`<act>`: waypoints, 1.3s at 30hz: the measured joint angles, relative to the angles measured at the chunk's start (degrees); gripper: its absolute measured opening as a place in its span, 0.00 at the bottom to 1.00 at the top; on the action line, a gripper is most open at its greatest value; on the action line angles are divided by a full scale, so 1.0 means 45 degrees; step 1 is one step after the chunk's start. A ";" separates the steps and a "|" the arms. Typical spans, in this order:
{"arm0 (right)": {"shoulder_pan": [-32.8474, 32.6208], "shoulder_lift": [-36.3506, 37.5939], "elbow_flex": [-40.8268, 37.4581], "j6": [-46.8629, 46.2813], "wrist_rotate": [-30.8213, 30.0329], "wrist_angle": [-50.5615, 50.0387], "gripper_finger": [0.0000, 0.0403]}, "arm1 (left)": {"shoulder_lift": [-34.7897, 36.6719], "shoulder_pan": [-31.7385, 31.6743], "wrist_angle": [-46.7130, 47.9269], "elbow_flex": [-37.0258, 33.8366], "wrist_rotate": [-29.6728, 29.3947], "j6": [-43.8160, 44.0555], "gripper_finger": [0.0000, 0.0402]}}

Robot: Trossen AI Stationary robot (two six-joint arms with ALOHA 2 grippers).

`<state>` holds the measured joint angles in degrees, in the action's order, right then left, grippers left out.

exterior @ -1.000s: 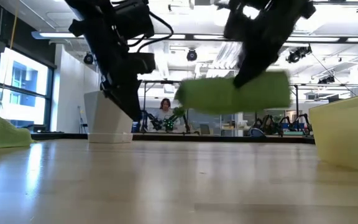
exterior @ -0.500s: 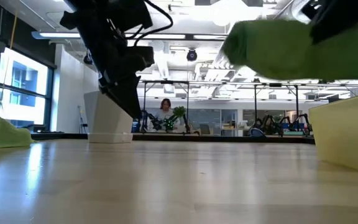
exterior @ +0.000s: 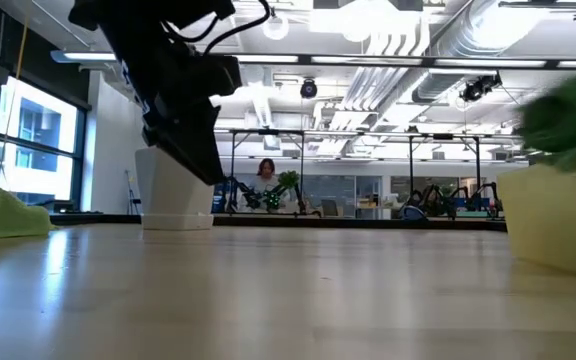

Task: Roll microfiber towels into tight, uniform cylinder then place into a basket
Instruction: Put the rolled green towel into the yellow bin, then fold the light green towel

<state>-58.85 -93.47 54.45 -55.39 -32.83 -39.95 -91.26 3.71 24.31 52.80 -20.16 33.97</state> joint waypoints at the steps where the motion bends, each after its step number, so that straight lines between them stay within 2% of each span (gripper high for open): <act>1: -0.0158 -0.0210 0.0000 -0.0309 0.0310 0.0015 0.00 | -0.0002 0.0114 0.0015 0.0000 0.0000 0.0124 0.29; 8: -0.0978 -0.0637 0.0453 -0.1845 0.1141 -0.0939 0.00 | -0.0004 0.0719 -0.0027 0.0000 0.0004 0.0886 0.29; 16: -0.0866 -0.0637 0.0549 -0.2361 0.2000 -0.1244 0.02 | 0.0000 0.0883 -0.0056 0.0004 0.0000 0.1147 0.29; 19: -0.0841 -0.0637 0.0549 -0.2362 0.2175 -0.1189 0.07 | 0.0000 0.0880 -0.0051 0.0002 -0.0005 0.1190 0.29; 24: -0.0737 -0.0636 0.0549 -0.3073 0.2602 -0.1087 0.26 | 0.0000 0.0878 -0.0047 0.0005 -0.0005 0.1188 0.29; 29: -0.0149 -0.0472 0.0634 -0.3397 0.4503 -0.1219 0.43 | -0.0001 0.0878 -0.0055 0.0001 0.0000 0.1296 0.29; 31: 0.0133 -0.0339 0.0828 -0.3321 0.5234 -0.1351 0.46 | 0.0000 0.0878 -0.0124 0.0005 0.0000 0.1504 0.29; 34: 0.0460 -0.0035 0.1273 -0.2663 0.5492 -0.1728 0.48 | 0.0000 0.0878 0.0086 0.0211 0.0002 0.1492 0.29; 39: 0.0741 0.0787 0.2274 -0.2191 0.4337 -0.3439 0.48 | 0.0000 0.0878 0.0238 0.1007 0.0262 0.0802 0.29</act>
<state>-55.51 -89.93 64.69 -65.25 -13.32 -55.42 -91.26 7.66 25.38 57.33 -18.98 37.58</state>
